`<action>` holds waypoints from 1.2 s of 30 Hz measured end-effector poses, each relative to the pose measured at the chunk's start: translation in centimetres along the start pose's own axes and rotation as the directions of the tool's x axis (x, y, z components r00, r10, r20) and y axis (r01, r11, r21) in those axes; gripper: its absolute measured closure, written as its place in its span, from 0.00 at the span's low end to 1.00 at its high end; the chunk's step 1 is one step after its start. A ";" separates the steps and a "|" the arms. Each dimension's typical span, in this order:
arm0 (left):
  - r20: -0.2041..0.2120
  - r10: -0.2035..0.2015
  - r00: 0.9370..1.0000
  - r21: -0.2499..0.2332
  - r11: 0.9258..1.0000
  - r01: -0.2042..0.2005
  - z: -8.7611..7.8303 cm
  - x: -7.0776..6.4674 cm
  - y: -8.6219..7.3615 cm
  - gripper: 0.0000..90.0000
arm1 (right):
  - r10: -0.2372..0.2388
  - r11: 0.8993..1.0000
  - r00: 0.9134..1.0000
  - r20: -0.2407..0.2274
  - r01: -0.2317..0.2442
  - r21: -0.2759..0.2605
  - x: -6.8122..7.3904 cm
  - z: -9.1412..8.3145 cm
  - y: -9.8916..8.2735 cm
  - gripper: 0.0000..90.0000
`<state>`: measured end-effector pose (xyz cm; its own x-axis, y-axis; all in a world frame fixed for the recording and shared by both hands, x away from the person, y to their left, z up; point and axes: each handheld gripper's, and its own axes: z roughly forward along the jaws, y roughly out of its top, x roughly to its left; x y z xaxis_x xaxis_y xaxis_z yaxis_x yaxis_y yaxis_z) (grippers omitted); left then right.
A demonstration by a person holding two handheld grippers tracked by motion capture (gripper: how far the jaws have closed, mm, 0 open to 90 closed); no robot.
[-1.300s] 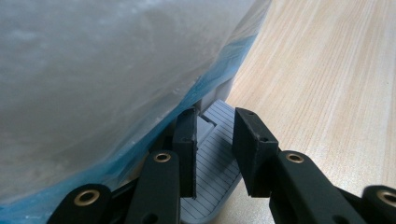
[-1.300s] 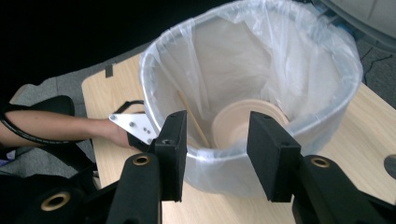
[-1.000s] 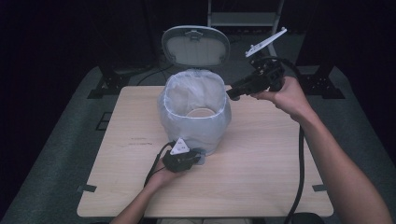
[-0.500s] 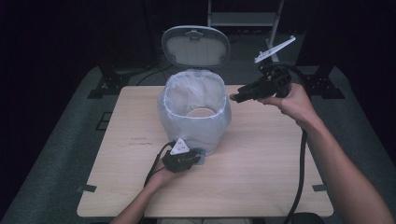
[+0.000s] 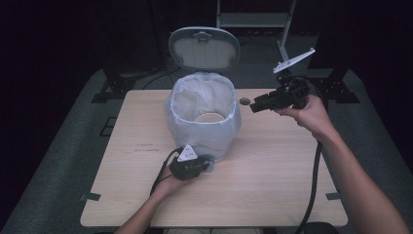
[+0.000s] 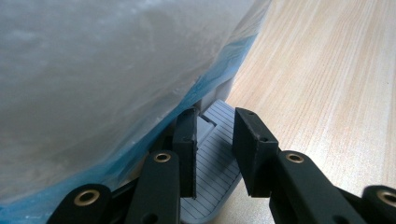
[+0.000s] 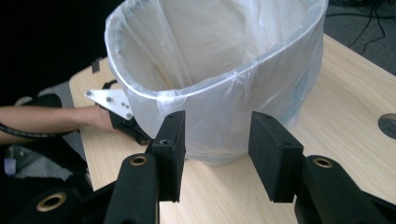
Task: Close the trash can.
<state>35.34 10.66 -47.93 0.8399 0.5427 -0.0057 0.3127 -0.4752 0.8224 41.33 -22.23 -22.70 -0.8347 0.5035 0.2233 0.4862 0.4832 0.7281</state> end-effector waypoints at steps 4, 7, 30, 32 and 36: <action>0.000 0.000 1.000 0.000 1.000 0.000 0.0 0.0 0.0 0.79 | 0.010 1.000 1.000 0.000 -0.010 0.003 -0.4 0.2 -0.7 0.61; 0.000 0.000 1.000 0.000 1.000 0.000 0.0 0.0 0.0 0.79 | 0.017 1.000 1.000 0.001 -0.017 -0.001 -0.7 0.3 -1.1 0.60; 0.045 0.004 0.999 -0.048 0.999 -0.001 -5.3 -0.5 0.7 0.63 | 0.141 0.987 0.988 0.055 -0.136 -0.079 -3.3 1.6 -10.8 0.52; 0.037 -0.015 0.999 -0.059 0.998 0.017 -6.3 -0.2 0.2 0.61 | 0.143 0.987 0.987 0.068 -0.138 -0.080 -3.4 1.8 -11.7 0.51; 0.003 -0.048 0.999 -0.080 0.996 0.048 -8.2 0.5 -0.8 0.57 | 0.152 0.985 0.984 0.096 -0.143 -0.097 -3.3 1.9 -13.4 0.50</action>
<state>31.91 16.99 -43.97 0.8253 0.5627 -0.0474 0.3162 -0.3911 0.8643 38.08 -29.04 -34.42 -0.7226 0.6370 0.2683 0.5728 0.3346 0.7483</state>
